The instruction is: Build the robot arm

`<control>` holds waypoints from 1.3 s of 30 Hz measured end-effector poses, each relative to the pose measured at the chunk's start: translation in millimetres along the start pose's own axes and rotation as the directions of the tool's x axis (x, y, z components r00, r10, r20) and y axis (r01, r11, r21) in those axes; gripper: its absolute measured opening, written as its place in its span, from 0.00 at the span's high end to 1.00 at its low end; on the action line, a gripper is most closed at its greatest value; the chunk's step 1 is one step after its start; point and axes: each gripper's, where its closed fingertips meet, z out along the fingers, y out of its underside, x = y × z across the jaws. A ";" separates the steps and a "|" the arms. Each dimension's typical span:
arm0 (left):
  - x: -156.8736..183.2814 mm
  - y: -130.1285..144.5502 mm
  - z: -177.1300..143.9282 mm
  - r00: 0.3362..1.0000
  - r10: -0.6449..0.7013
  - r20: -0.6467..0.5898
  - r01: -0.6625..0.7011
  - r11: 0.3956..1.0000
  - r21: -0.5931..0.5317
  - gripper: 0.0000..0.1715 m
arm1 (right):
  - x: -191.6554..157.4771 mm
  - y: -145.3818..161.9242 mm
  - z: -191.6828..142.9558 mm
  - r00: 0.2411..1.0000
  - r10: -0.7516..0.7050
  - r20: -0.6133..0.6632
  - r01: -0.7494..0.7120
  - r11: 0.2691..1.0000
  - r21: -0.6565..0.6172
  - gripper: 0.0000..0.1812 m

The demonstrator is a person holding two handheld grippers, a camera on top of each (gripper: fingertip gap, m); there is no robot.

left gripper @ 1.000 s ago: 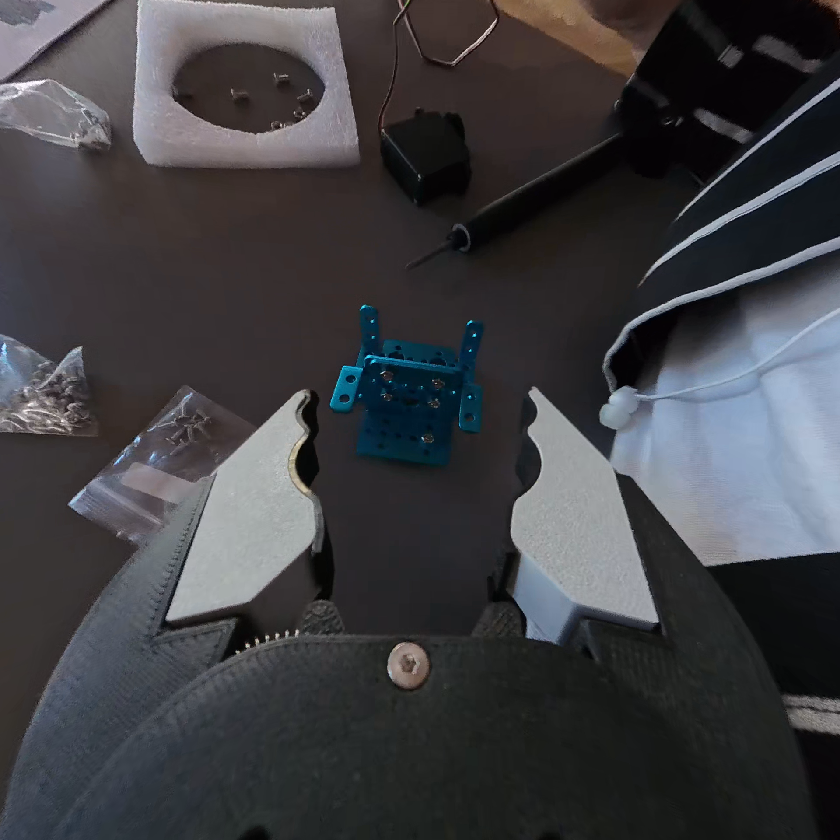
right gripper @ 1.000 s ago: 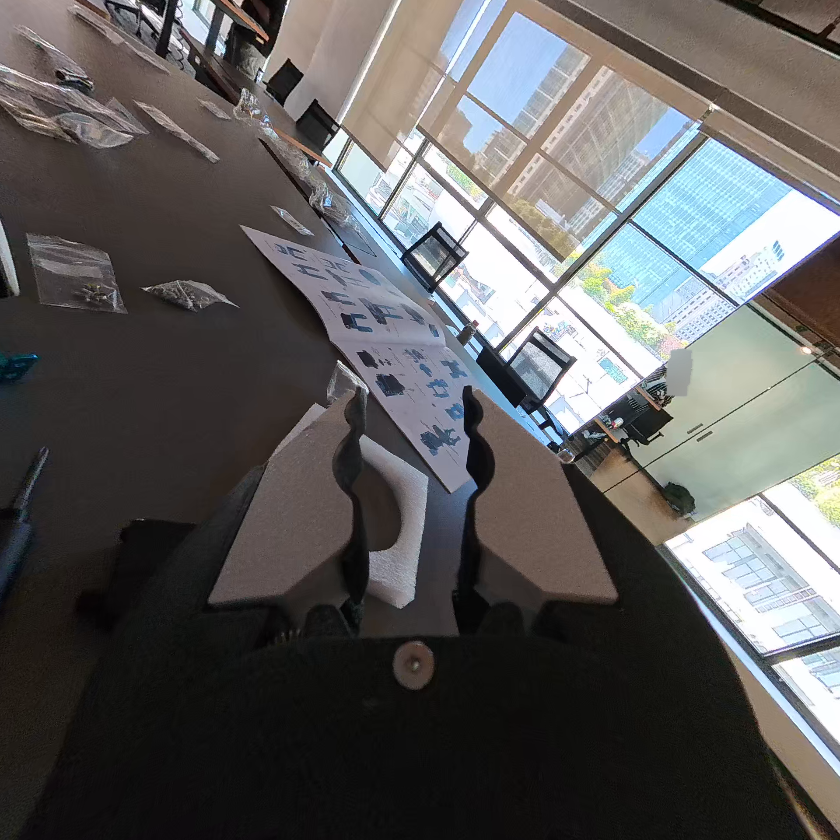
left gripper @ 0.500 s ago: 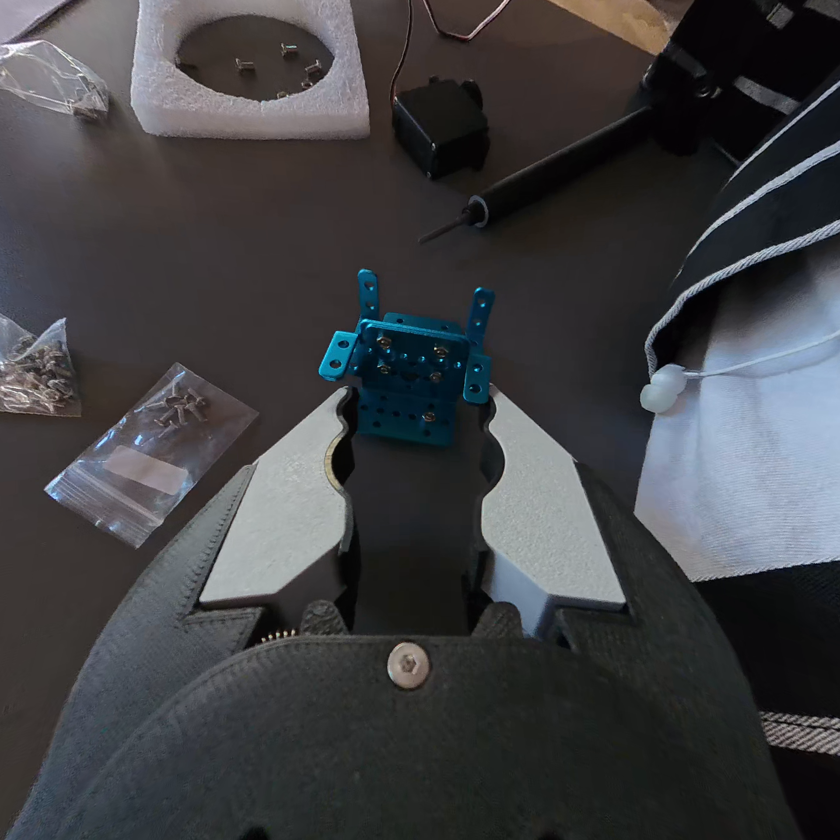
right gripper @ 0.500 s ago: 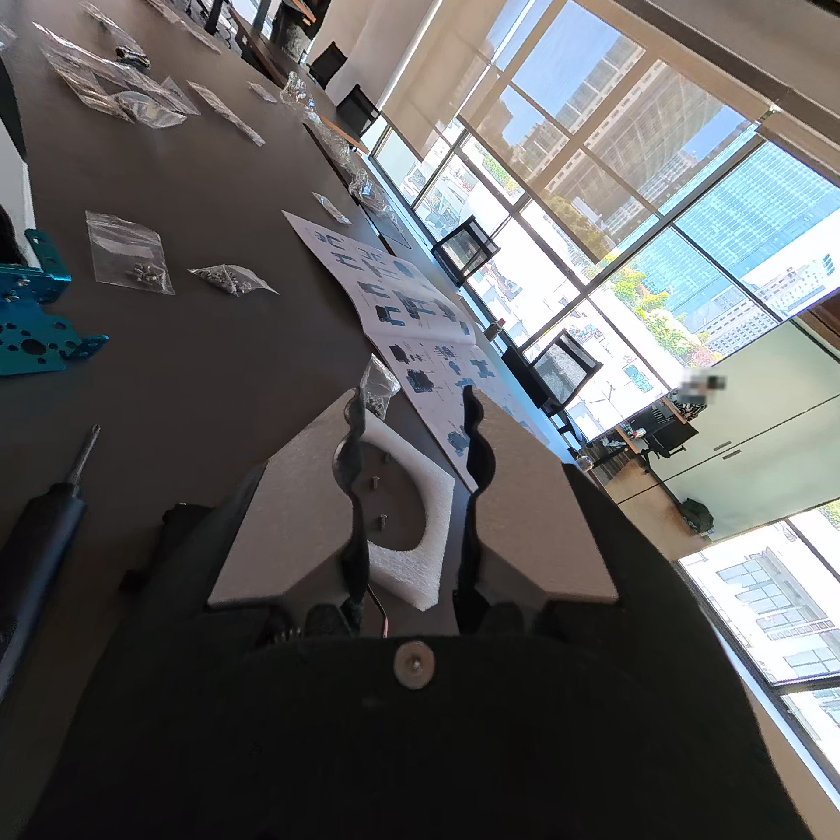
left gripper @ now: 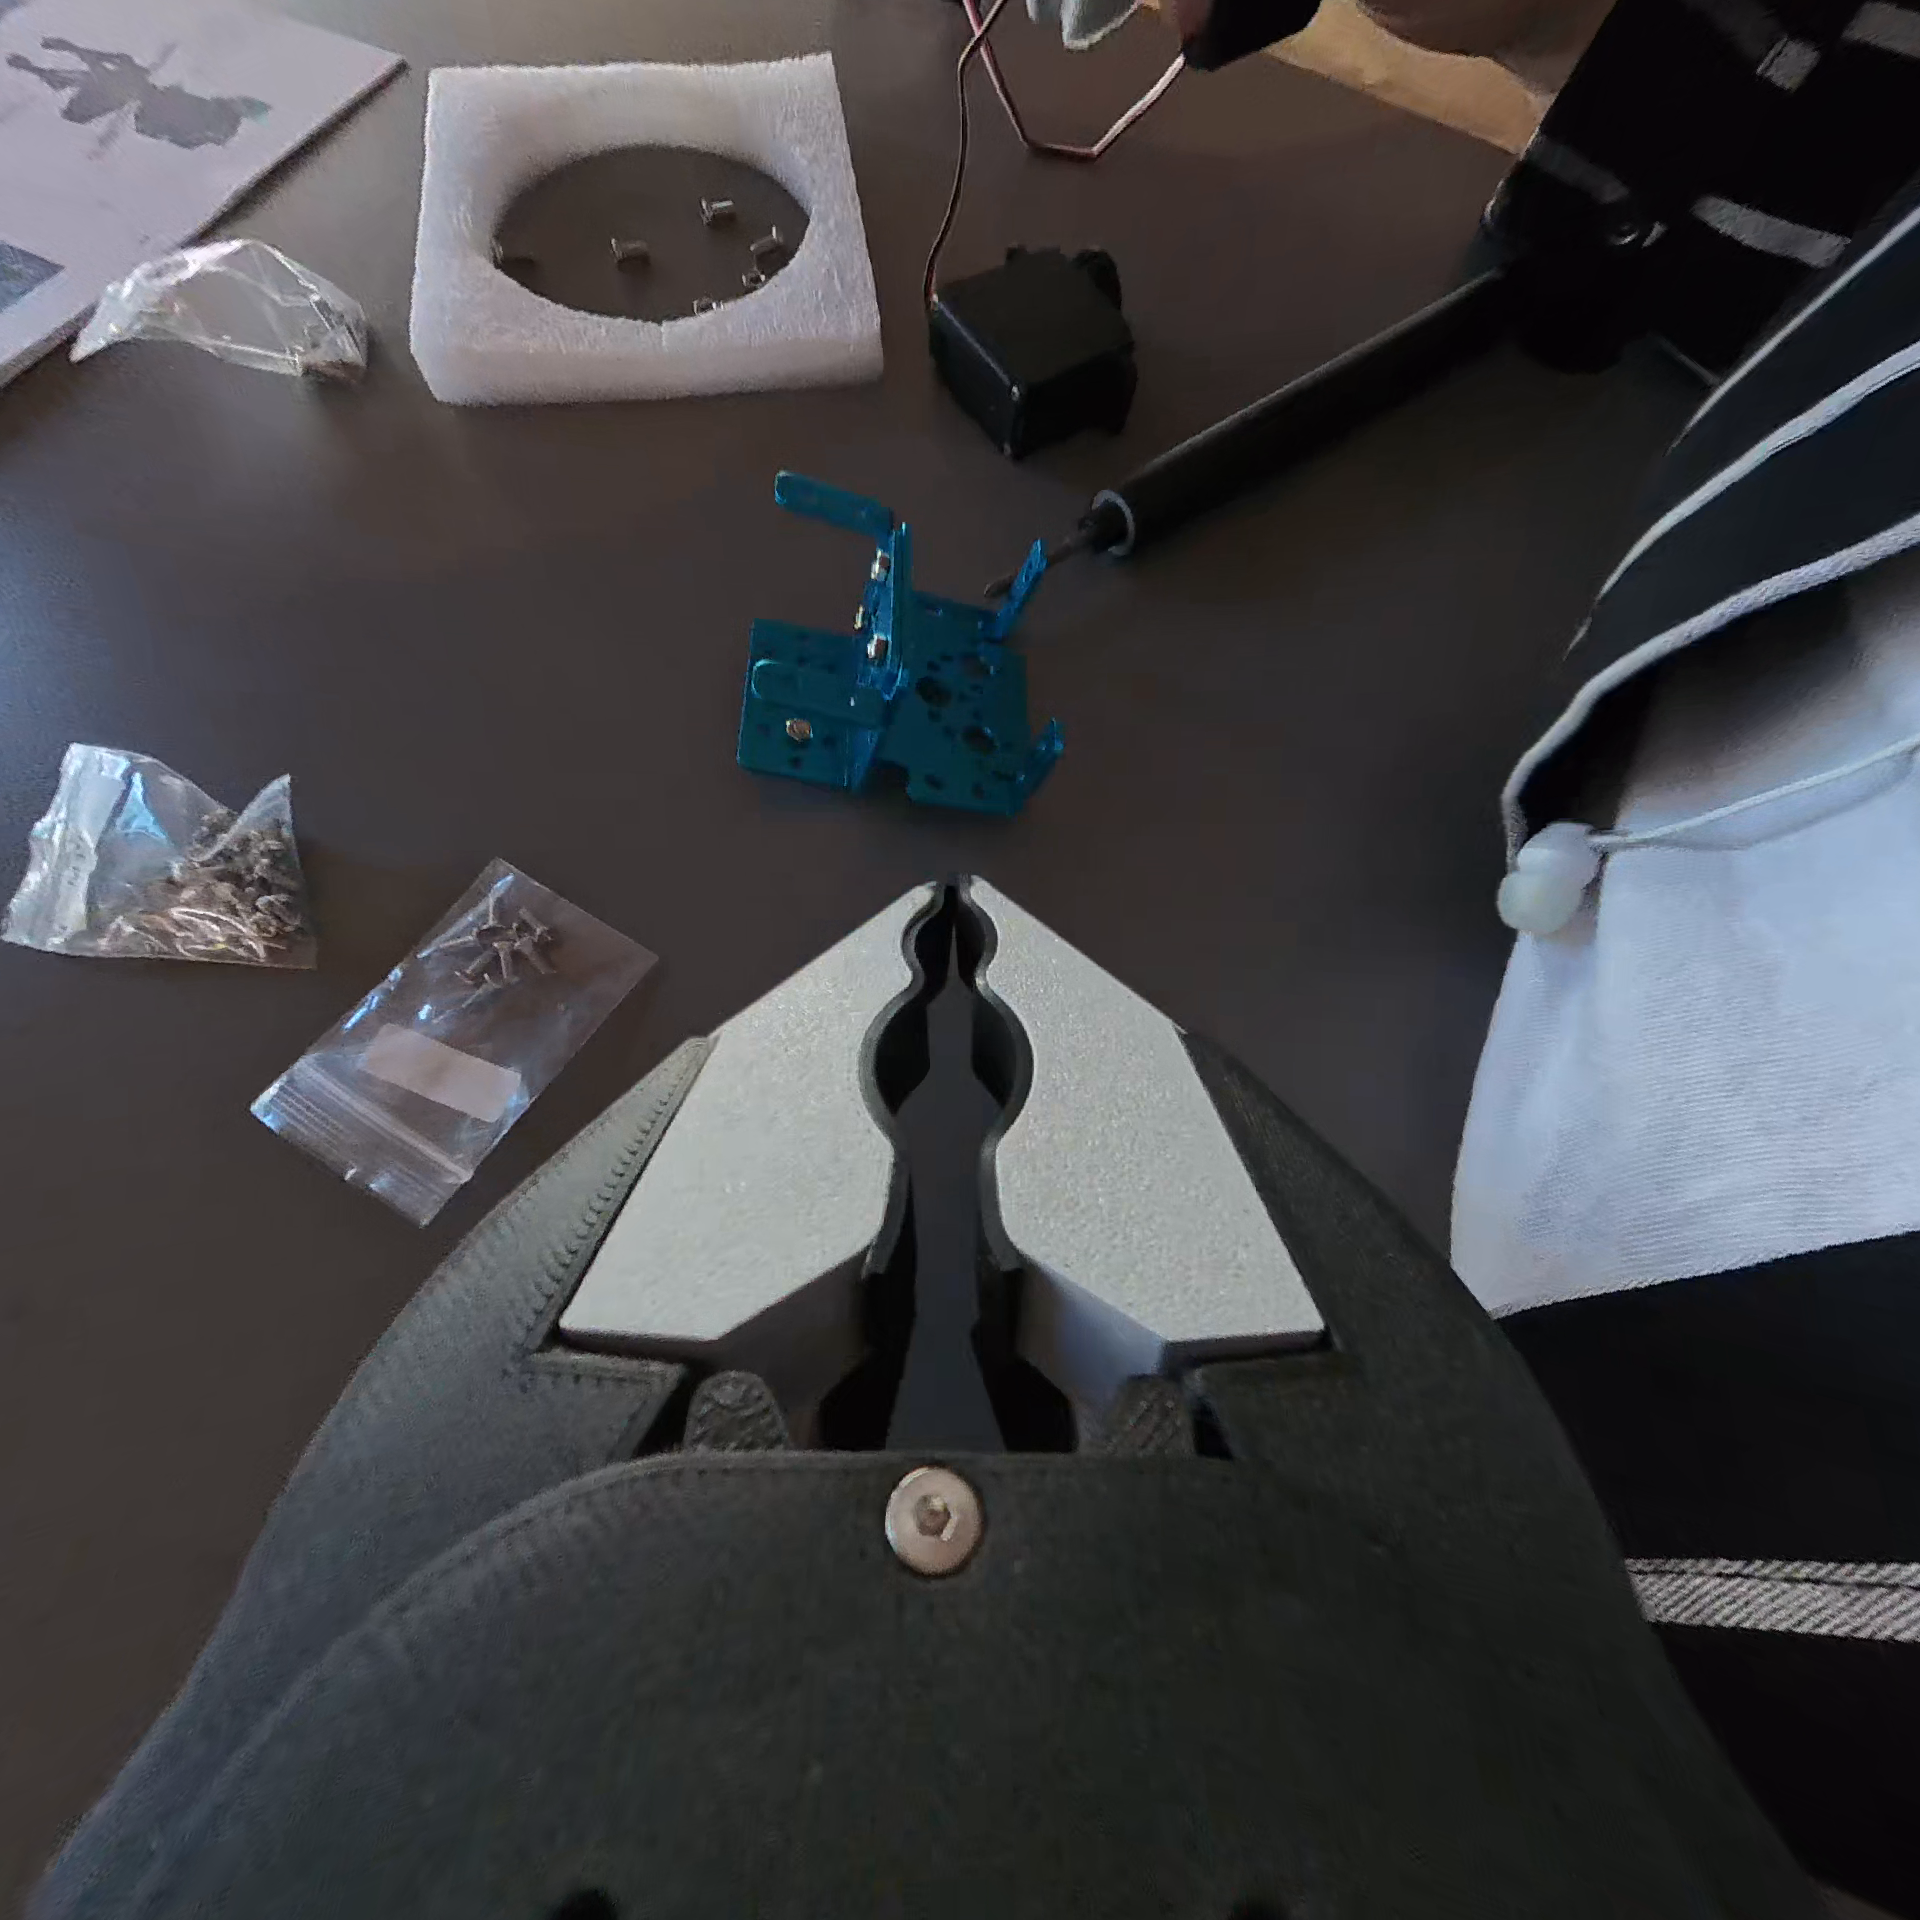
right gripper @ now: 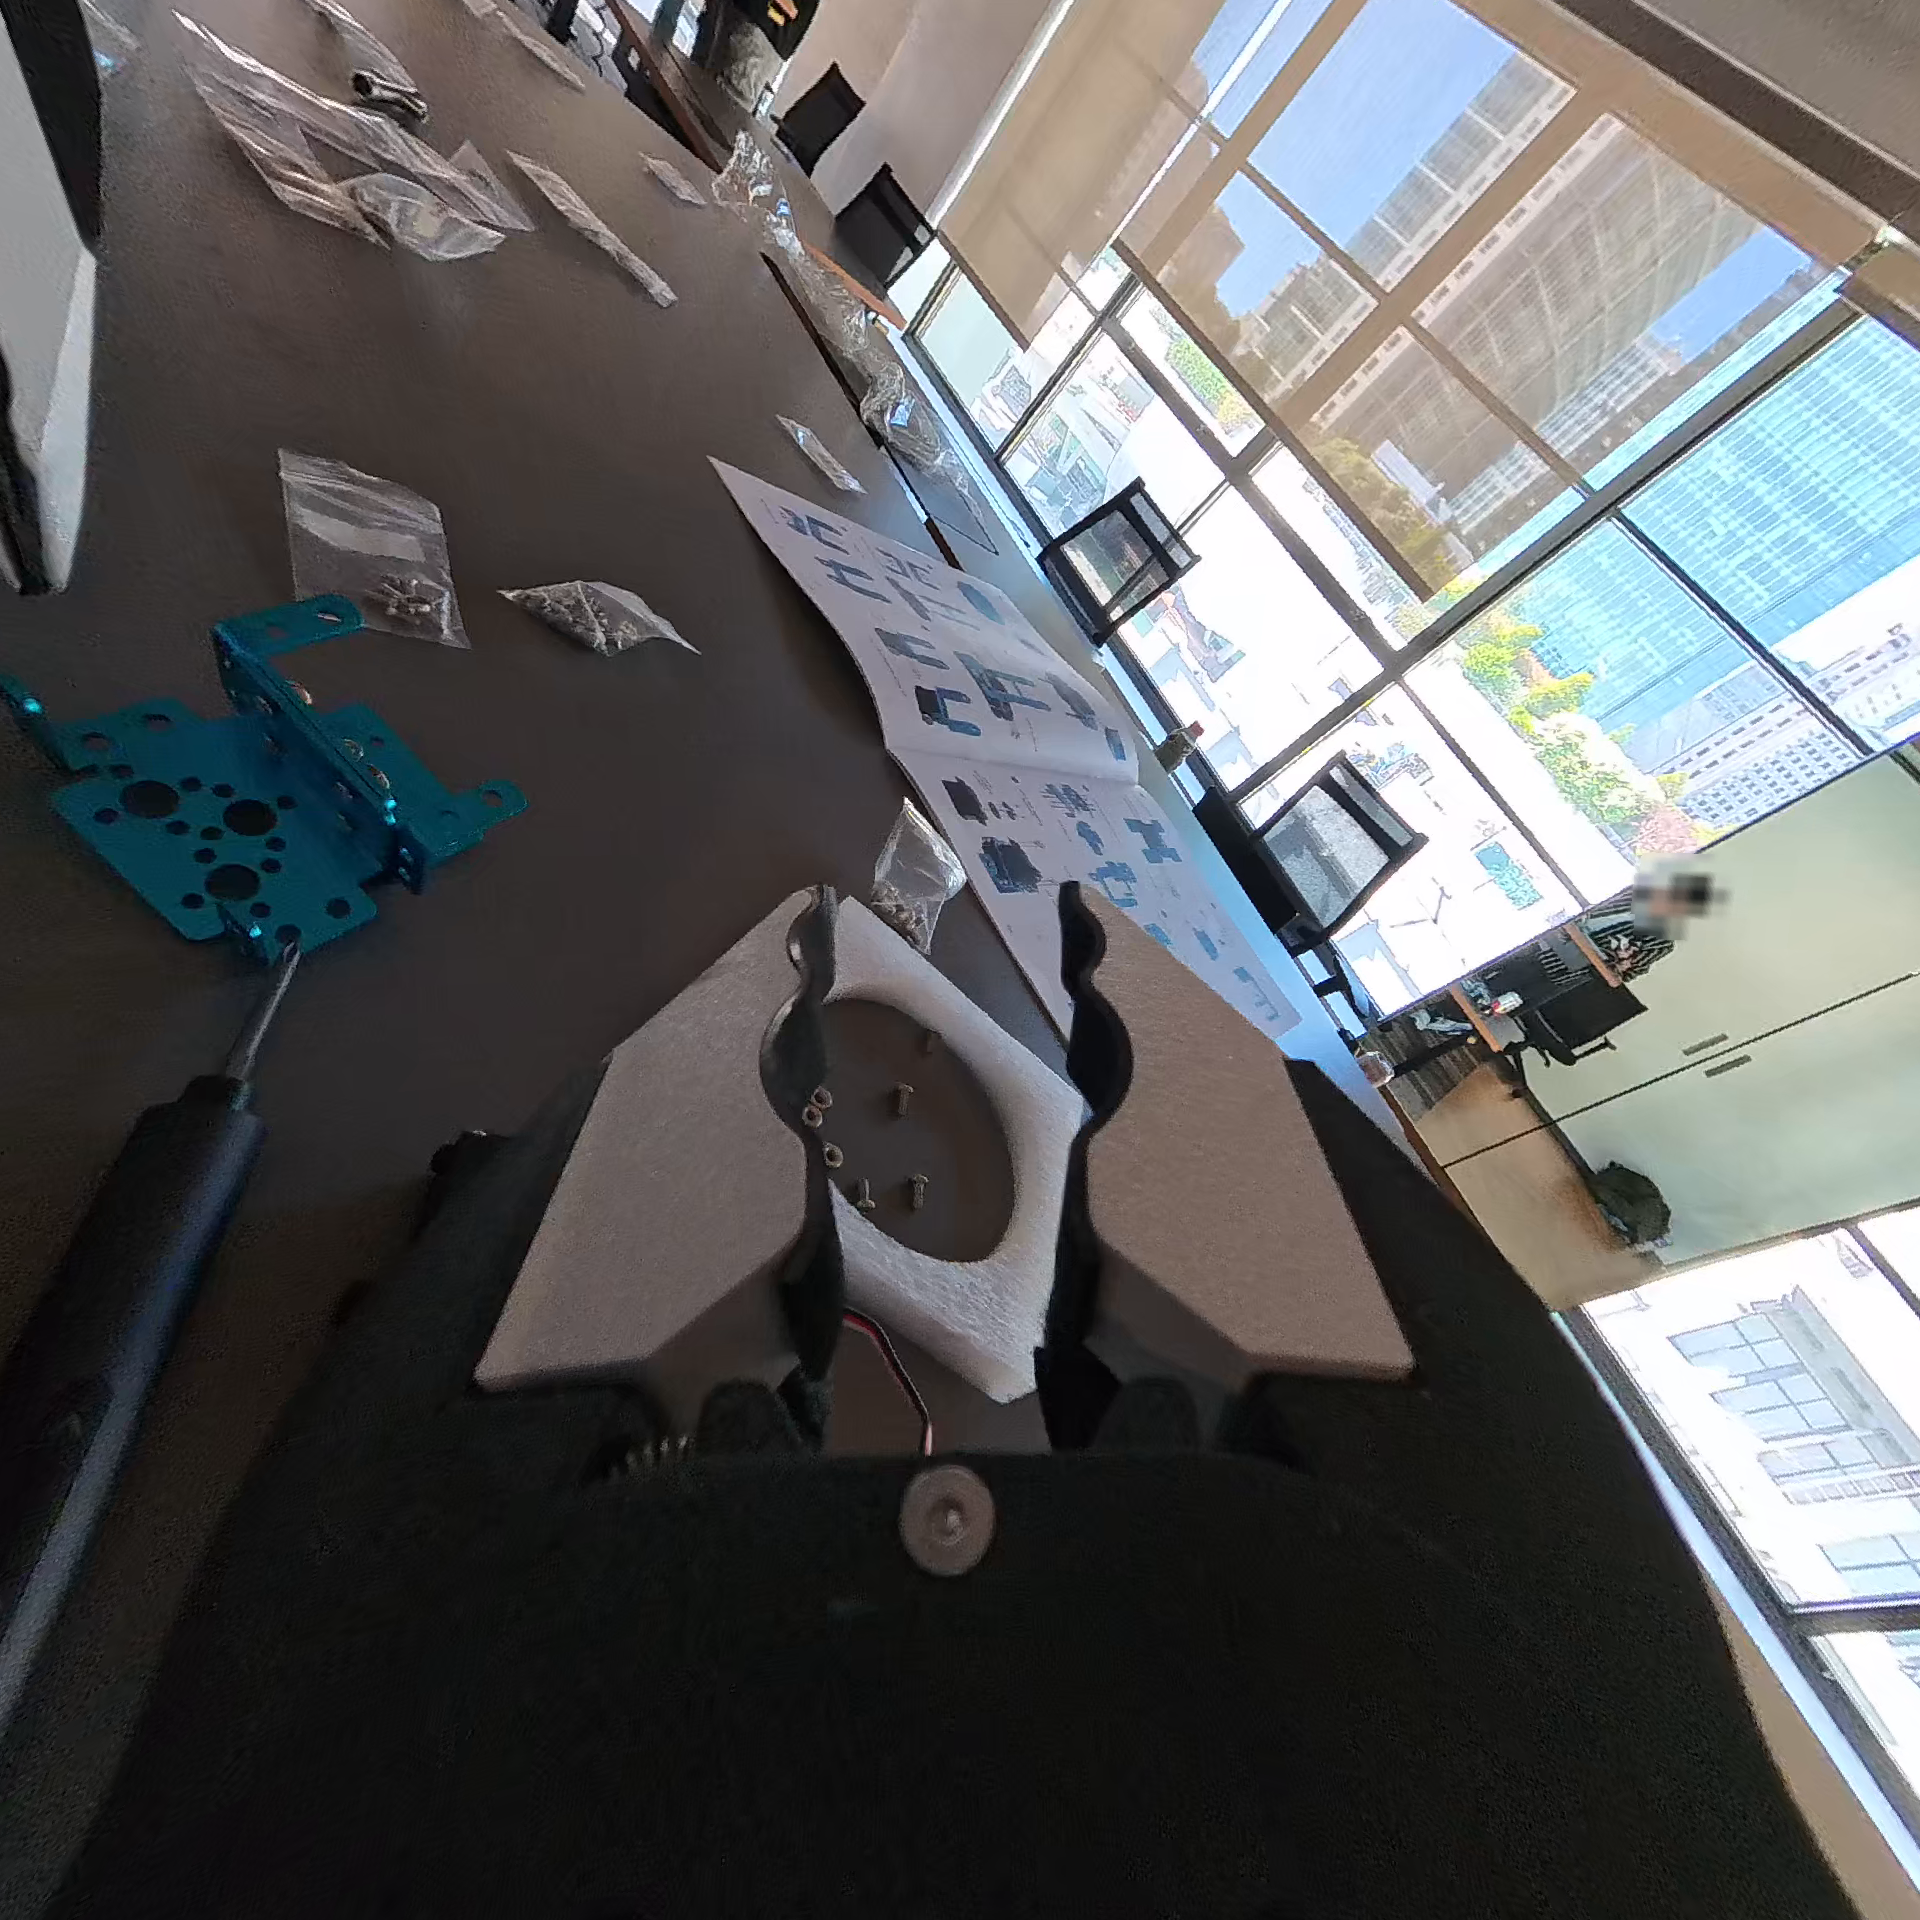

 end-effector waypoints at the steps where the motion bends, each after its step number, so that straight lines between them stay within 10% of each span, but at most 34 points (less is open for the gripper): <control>1: -0.1 1.7 0.1 1.000 -0.007 0.000 0.007 1.000 -0.012 1.00 | -0.9 -0.2 0.1 1.000 0.005 0.006 -0.005 1.000 0.000 0.77; 8: -14.9 -32.4 -6.4 0.968 -0.248 -0.036 0.251 0.961 0.115 0.84 | -12.5 -14.1 -2.5 0.977 0.170 0.127 -0.175 0.984 0.035 0.77; 15: -29.9 -38.0 8.8 0.923 -0.326 -0.203 0.329 0.944 -0.019 0.86 | -25.1 -4.6 -0.5 0.973 0.146 0.179 -0.147 0.989 -0.007 0.77; 32: 4.3 -39.9 16.7 0.535 -0.676 -0.507 0.695 0.693 -0.191 1.00 | -38.2 5.6 -1.9 0.982 0.043 0.185 -0.031 0.997 -0.065 0.77; 39: -9.2 -39.4 -5.8 0.652 -0.622 -0.434 0.667 0.743 -0.063 1.00 | -49.6 2.5 0.6 0.973 0.056 0.226 -0.045 0.997 -0.055 0.76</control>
